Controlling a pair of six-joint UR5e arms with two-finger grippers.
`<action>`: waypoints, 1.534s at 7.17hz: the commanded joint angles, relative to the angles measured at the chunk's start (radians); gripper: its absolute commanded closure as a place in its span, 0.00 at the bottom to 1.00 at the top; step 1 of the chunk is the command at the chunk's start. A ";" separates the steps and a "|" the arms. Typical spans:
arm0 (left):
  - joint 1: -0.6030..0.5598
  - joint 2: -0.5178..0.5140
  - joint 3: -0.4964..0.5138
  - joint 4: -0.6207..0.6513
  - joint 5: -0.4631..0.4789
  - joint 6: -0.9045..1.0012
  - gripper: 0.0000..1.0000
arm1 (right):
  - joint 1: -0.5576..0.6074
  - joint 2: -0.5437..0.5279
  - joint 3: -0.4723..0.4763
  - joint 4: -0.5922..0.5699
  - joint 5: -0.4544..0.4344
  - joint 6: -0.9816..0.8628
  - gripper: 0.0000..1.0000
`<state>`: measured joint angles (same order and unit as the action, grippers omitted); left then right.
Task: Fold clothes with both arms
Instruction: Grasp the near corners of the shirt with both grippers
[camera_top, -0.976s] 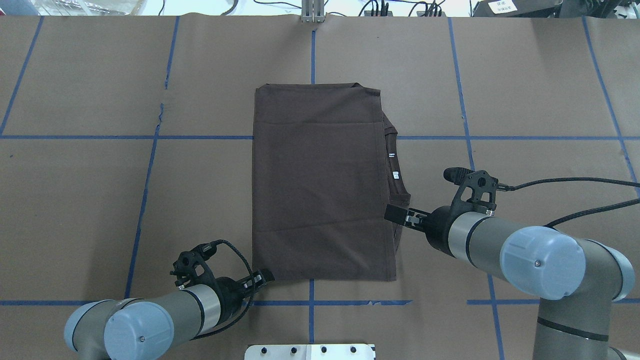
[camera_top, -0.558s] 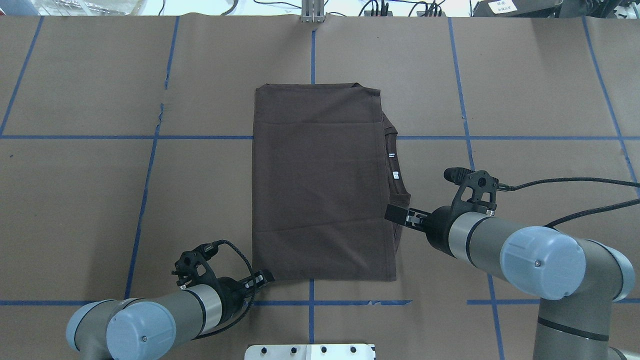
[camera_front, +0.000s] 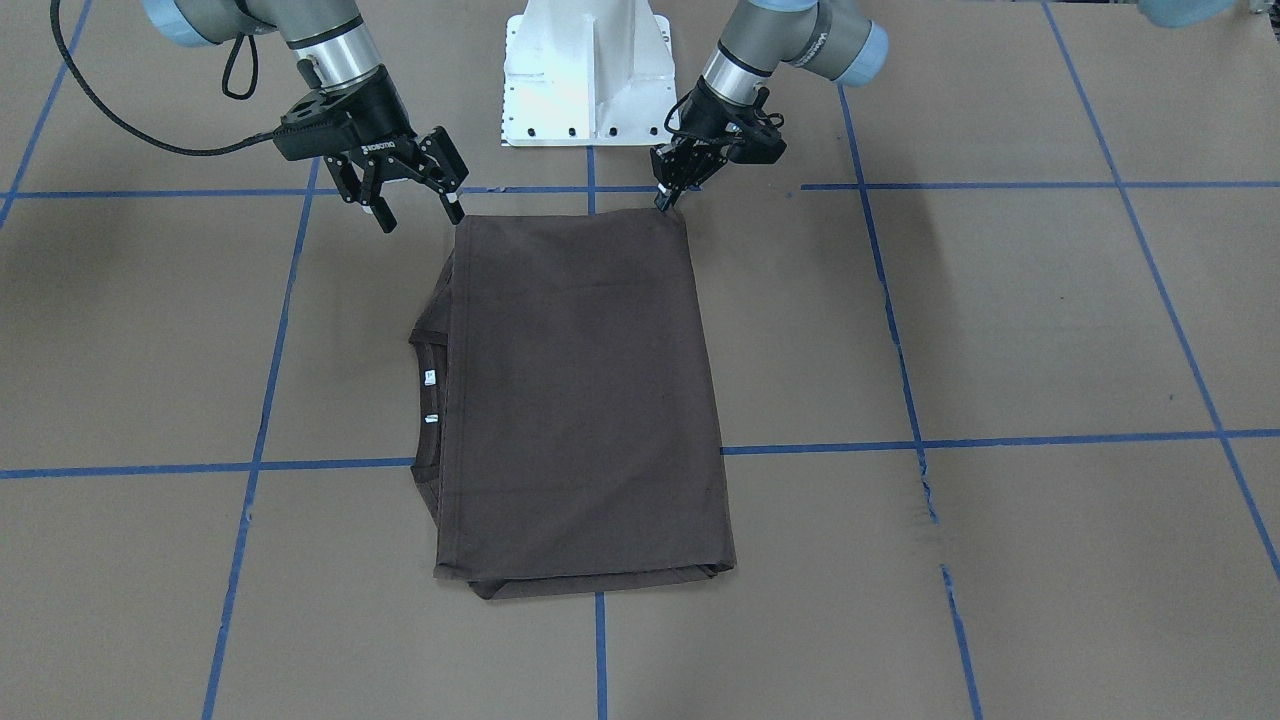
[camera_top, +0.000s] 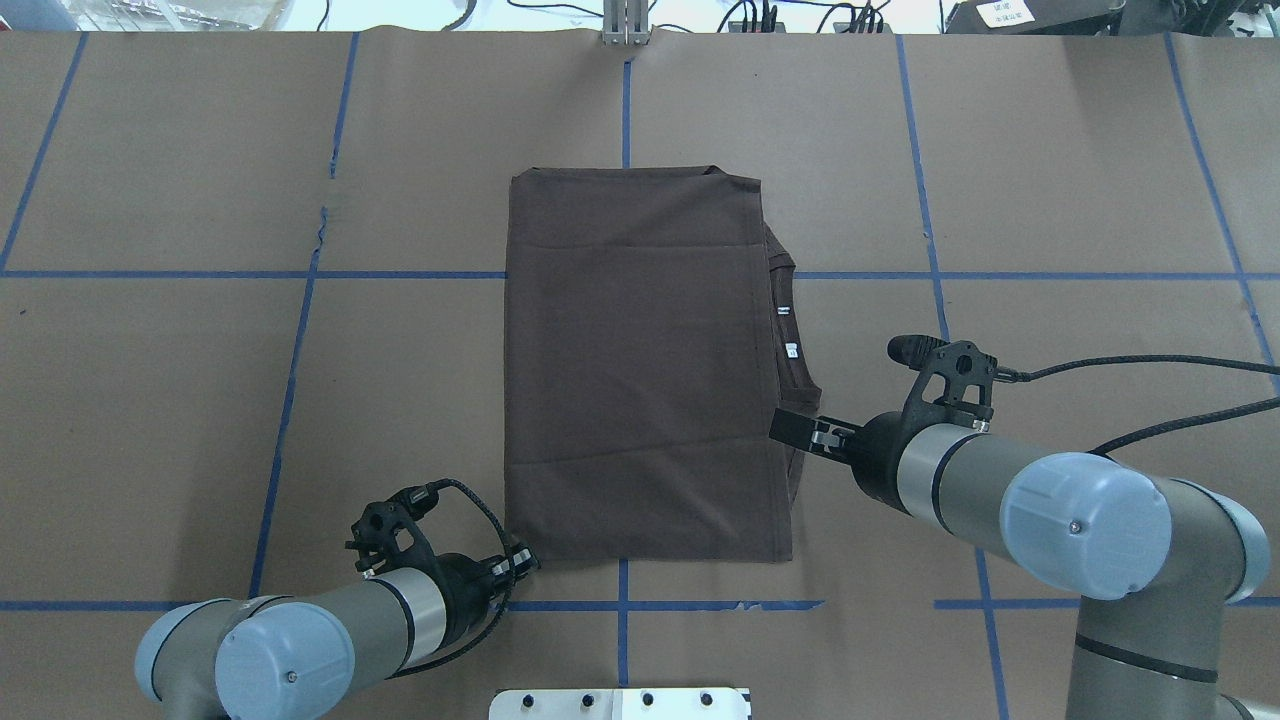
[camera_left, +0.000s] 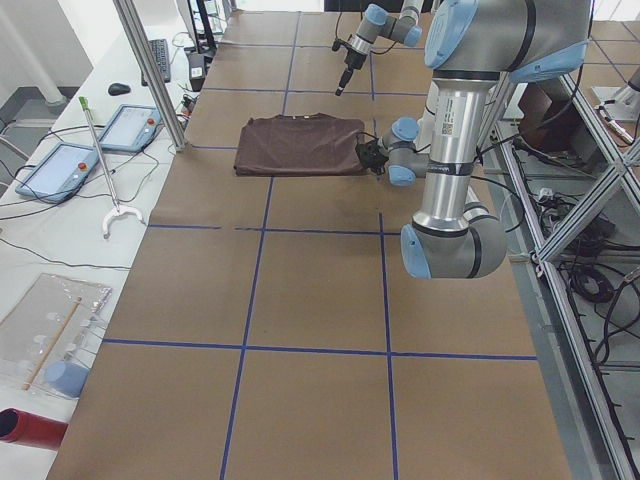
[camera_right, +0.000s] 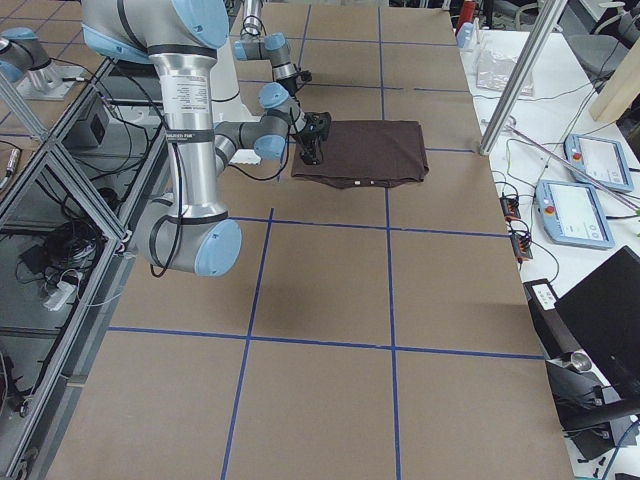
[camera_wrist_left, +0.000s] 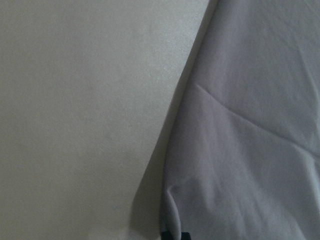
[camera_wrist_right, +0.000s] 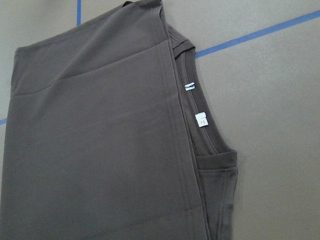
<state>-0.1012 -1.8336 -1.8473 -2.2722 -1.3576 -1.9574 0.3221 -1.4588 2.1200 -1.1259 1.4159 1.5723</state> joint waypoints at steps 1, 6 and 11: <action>-0.005 0.001 -0.003 0.000 0.000 0.006 0.97 | 0.000 0.000 0.000 0.000 0.000 0.002 0.00; -0.005 -0.003 -0.015 -0.001 0.000 0.006 1.00 | -0.046 0.174 -0.014 -0.397 -0.003 0.352 0.22; -0.003 -0.006 -0.027 -0.003 -0.009 0.006 1.00 | -0.117 0.232 -0.150 -0.479 -0.031 0.301 0.33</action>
<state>-0.1053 -1.8381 -1.8731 -2.2747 -1.3652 -1.9512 0.2101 -1.2286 1.9851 -1.6035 1.3938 1.9043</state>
